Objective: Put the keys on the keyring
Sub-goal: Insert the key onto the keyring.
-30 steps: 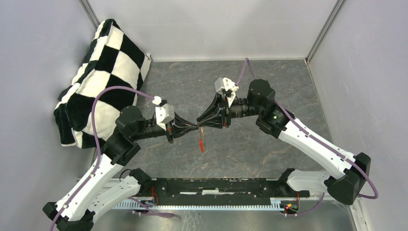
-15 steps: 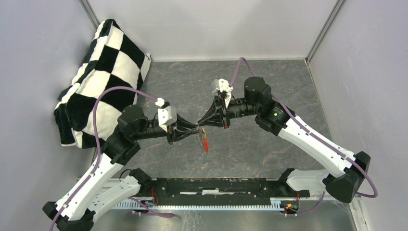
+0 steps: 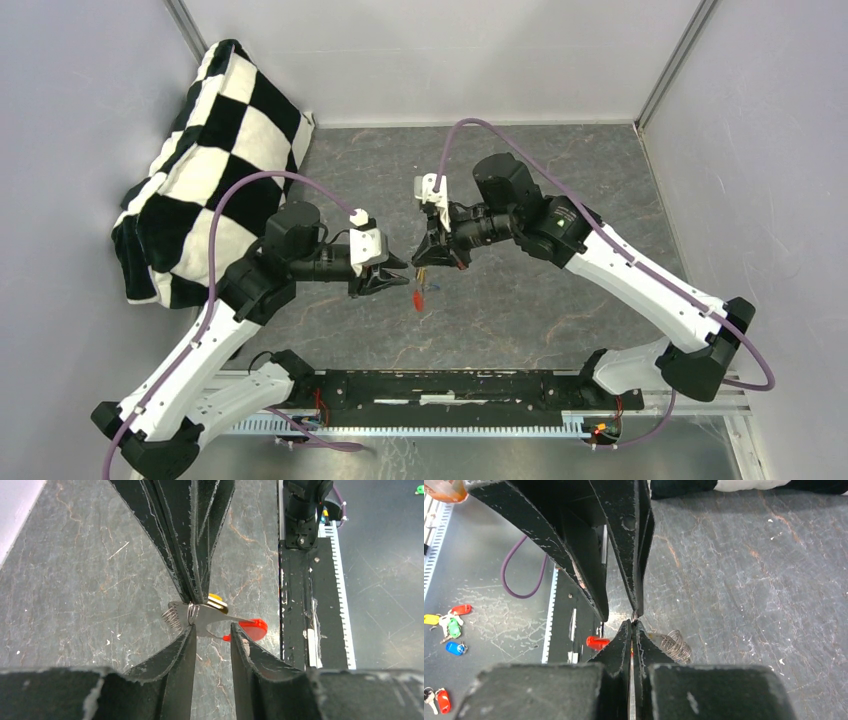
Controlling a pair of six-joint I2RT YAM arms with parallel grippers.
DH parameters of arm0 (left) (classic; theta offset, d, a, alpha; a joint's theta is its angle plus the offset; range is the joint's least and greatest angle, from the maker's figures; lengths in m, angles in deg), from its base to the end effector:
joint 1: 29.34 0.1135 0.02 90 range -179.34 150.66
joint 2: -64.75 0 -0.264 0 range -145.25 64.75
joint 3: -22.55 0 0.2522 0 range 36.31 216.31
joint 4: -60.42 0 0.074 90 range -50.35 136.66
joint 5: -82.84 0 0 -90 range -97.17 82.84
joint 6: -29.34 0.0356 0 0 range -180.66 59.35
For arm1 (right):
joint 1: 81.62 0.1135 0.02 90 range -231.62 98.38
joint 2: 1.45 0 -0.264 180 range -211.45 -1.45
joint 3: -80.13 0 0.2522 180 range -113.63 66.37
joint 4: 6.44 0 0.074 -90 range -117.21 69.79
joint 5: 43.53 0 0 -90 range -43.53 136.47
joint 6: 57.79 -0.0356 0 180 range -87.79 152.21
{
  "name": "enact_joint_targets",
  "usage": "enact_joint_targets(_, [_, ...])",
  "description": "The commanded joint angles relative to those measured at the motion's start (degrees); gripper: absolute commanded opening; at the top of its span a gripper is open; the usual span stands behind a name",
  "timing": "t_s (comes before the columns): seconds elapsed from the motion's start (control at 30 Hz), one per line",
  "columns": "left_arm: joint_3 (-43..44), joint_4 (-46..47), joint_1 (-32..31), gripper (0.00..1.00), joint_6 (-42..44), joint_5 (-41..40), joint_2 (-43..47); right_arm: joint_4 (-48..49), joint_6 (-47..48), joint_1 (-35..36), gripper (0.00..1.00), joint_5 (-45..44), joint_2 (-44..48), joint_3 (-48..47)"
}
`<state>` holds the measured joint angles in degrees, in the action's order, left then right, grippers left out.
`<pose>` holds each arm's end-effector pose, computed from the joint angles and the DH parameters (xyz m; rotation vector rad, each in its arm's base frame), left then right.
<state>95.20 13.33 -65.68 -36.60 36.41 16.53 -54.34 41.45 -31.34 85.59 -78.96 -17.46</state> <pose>0.1190 -0.1180 0.3762 1.3830 1.3777 -0.8840 0.1678 0.2371 0.4104 -1.4227 1.5883 1.1345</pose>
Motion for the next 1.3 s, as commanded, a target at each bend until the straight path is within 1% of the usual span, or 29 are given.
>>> enact_joint_targets(0.0, [2.92, 0.24, 0.21, 0.38, 5.06, 0.22, -0.54, -3.19, 2.54, 1.88, 0.0, -2.5, -0.84, -3.5])
enact_joint_targets(0.1, [2.3, 1.31, 0.21, 0.35, 5.19, -1.47, -0.01, -3.62, 2.7, 2.4, 0.0, -2.42, -1.27, -4.22])
enact_joint_targets(0.2, [1.65, 2.36, 0.21, 0.35, 5.3, -3.52, 0.74, -4.15, 2.81, 2.84, 0.0, -2.33, -1.67, -4.82])
enact_joint_targets(0.47, [1.74, 1.84, 0.21, 0.4, 5.38, -0.84, 1.82, -4.02, 2.6, 2.87, 0.0, -2.49, -1.46, -4.81])
enact_joint_targets(0.57, [1.9, 1.46, 0.21, 0.39, 5.35, 0.8, 1.08, -3.22, 1.95, 2.89, 0.0, -1.46, -1.72, -4.92])
enact_joint_targets(0.7, [2.55, 0.41, 0.19, 0.35, 5.73, 3.17, -0.66, -3.02, 1.75, 3.15, 0.0, -1.23, -2.33, -5.44])
enact_joint_targets(0.87, [3.6, -0.98, 0.21, 0.28, 6.97, 3.2, -2.05, -2.91, 1.59, 3.37, 0.01, -1.23, -2.63, -5.63])
enact_joint_targets(1.03, [4.6, -4.65, 0.21, 0.17, 9.38, 3.17, -3.43, -2.95, 1.58, 3.57, 0.0, -1.12, -2.73, -5.73])
enact_joint_targets(1.1, [4.57, -4.91, 0.21, 0.11, 9.8, 3.22, -3.4, -2.89, 1.58, 3.64, 0.0, -1.01, -2.9, -5.88])
enact_joint_targets(1.17, [4.64, -4.82, 0.21, 0.03, 10.1, 2.96, -3.31, -2.92, 1.49, 3.6, 0.0, -1.06, -3.12, -6.05])
enact_joint_targets(1.2, [4.58, -4.53, 0.21, 0.02, 9.9, 2.78, -3.24, -2.81, 1.4, 3.6, 0.0, -1.05, -3.1, -6.04])
enact_joint_targets(1.23, [4.52, -4.48, 0.21, 0.02, 9.88, 2.66, -3.19, -2.52, 1.19, 3.6, 0.01, -1.12, -3.04, -6.05])
enact_joint_targets(1.27, [4.42, -4.46, 0.21, 0.02, 9.76, 2.48, -3.05, -2.13, 0.78, 3.6, 0.08, -1.54, -2.79, -6.0])
